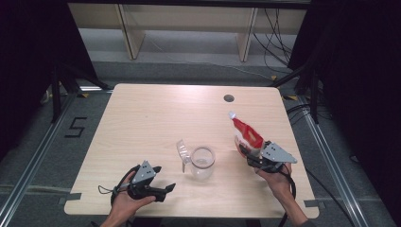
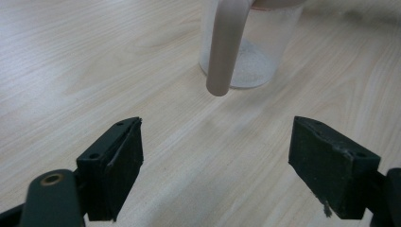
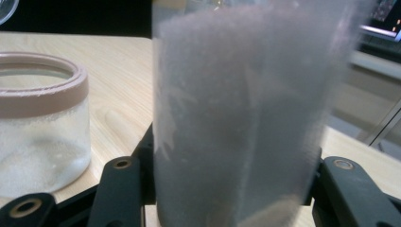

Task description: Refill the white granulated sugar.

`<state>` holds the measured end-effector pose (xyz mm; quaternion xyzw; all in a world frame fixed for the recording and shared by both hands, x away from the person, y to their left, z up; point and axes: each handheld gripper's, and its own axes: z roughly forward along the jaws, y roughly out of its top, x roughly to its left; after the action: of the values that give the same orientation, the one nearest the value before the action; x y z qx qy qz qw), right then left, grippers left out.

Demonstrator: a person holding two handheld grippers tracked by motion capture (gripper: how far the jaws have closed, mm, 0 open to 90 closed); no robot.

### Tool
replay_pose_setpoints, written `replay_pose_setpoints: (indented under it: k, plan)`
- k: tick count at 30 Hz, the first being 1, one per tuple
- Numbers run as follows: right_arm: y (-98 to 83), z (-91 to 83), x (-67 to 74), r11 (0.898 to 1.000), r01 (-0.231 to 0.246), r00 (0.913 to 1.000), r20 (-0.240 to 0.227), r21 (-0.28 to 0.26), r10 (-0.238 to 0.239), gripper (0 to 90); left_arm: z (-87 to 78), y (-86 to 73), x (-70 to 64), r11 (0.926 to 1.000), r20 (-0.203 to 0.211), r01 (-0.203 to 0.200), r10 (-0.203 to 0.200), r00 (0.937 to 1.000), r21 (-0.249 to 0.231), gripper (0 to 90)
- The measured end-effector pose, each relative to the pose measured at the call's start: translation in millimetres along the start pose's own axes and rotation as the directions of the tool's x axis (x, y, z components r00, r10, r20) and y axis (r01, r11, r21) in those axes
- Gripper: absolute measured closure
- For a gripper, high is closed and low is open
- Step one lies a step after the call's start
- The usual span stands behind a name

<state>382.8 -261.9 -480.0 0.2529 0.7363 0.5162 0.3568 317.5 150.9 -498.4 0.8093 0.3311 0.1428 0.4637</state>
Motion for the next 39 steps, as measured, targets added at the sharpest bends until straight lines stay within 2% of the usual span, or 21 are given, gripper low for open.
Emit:
replay_pose_setpoints:
  k: [4, 5, 9, 11, 16, 19, 20, 22, 23, 24, 25, 26, 29, 30, 33, 34, 35, 36, 37, 38, 39]
  plan:
    - [6.5, -3.1, 5.5, 0.996, 0.089, 0.9959, 0.015, 0.007, -0.089, 47.5, 0.0, -0.5, 0.8, 1.0, 0.0, 0.001, -0.001, 1.0, -0.004, 18.1]
    - [8.2, -3.1, 7.7, 0.996, 0.086, 0.9963, -0.005, 0.002, -0.086, 47.5, -0.2, -0.7, 0.9, 1.0, -0.001, 0.003, -0.003, 1.0, -0.003, 18.1]
    - [14.5, -5.6, 12.4, 0.983, 0.184, 0.983, 0.0, 0.017, -0.184, 47.6, 0.0, -1.6, 0.9, 0.9999, 0.002, 0.016, -0.016, 0.9999, -0.005, 18.1]
    - [16.6, -7.8, 16.8, 0.981, 0.193, 0.9811, -0.002, 0.029, -0.193, 47.6, 0.4, -2.2, 0.4, 0.9996, -0.003, 0.025, -0.025, 0.9997, -0.009, 18.1]
    - [20.4, -8.4, 24.9, 0.955, 0.295, 0.9555, -0.014, 0.042, -0.295, 47.7, -0.2, -1.7, 2.3, 0.9999, 0.004, 0.014, -0.014, 0.9999, -0.003, 18.1]
    - [22.4, -8.0, 28.3, 0.945, 0.324, 0.9459, -0.02, 0.045, -0.324, 47.8, 0.2, -2.5, 3.1, 0.9995, 0.01, 0.033, -0.033, 0.9994, 0.001, 18.0]
    - [22.6, -8.3, 30.5, 0.946, 0.32, 0.9475, -0.021, 0.051, -0.319, 47.8, 0.6, -2.9, 2.4, 0.9991, 0.008, 0.043, -0.043, 0.999, -0.004, 18.0]
    - [23.5, -7.8, 31.4, 0.931, 0.361, 0.9325, -0.025, 0.048, -0.36, 47.9, -0.2, -2.8, 3.1, 0.9993, 0.002, 0.037, -0.037, 0.9993, 0.0, 18.1]
    - [23.2, -7.9, 33.0, 0.937, 0.346, 0.938, -0.028, 0.053, -0.345, 47.9, -0.5, -2.6, 3.4, 0.9996, 0.002, 0.029, -0.029, 0.9996, -0.004, 18.1]
    - [23.7, -7.5, 32.9, 0.928, 0.37, 0.9291, -0.016, 0.045, -0.37, 47.9, -1.2, -2.6, 3.7, 0.9997, -0.001, 0.024, -0.024, 0.9997, 0.003, 18.1]
    - [23.7, -8.2, 33.4, 0.93, 0.363, 0.9316, -0.026, 0.058, -0.362, 47.9, -0.6, -2.8, 3.2, 0.9995, -0.001, 0.031, -0.031, 0.9995, -0.005, 18.1]
    - [24.6, -7.9, 32.3, 0.917, 0.394, 0.9189, -0.019, 0.062, -0.394, 47.9, -0.6, -2.8, 3.2, 0.9995, -0.002, 0.03, -0.03, 0.9995, -0.004, 18.0]
    - [25.1, -9.1, 33.6, 0.913, 0.402, 0.9154, -0.017, 0.068, -0.402, 48.0, -1.1, -2.7, 3.8, 0.9998, 0.0, 0.021, -0.021, 0.9998, 0.004, 18.0]
    - [25.7, -9.4, 34.4, 0.906, 0.42, 0.9076, -0.016, 0.063, -0.419, 48.0, -1.1, -2.7, 4.3, 0.9999, -0.003, 0.015, -0.015, 0.9999, 0.008, 18.0]
    - [26.3, -11.3, 35.1, 0.895, 0.438, 0.8988, -0.012, 0.081, -0.438, 48.1, -0.7, -2.7, 3.8, 0.9999, -0.001, 0.015, -0.015, 0.9999, 0.005, 18.0]
    - [26.7, -10.6, 34.7, 0.885, 0.458, 0.8886, -0.016, 0.077, -0.458, 48.1, -0.7, -2.8, 3.9, 0.9999, -0.001, 0.014, -0.014, 0.9999, 0.006, 18.0]
    - [26.5, -11.8, 36.3, 0.887, 0.454, 0.8907, -0.012, 0.086, -0.454, 48.1, -0.6, -2.8, 3.8, 0.9999, -0.002, 0.015, -0.015, 0.9999, 0.007, 18.0]
    - [27.1, -11.8, 36.4, 0.874, 0.478, 0.878, -0.016, 0.088, -0.478, 48.1, -0.5, -2.8, 3.8, 0.9999, -0.002, 0.015, -0.015, 0.9999, 0.007, 18.0]
    - [26.9, -12.5, 37.5, 0.877, 0.471, 0.8814, -0.013, 0.09, -0.472, 48.1, -0.3, -2.9, 3.9, 0.9999, 0.001, 0.016, -0.016, 0.9999, 0.006, 18.0]
    - [27.0, -12.9, 38.2, 0.874, 0.477, 0.8785, -0.015, 0.09, -0.478, 48.2, -0.2, -2.9, 4.0, 0.9998, 0.003, 0.017, -0.017, 0.9999, 0.005, 18.0]
    - [27.6, -12.8, 38.3, 0.862, 0.499, 0.8663, -0.018, 0.087, -0.499, 48.2, -0.1, -3.0, 3.9, 0.9998, 0.003, 0.017, -0.017, 0.9998, 0.005, 18.0]
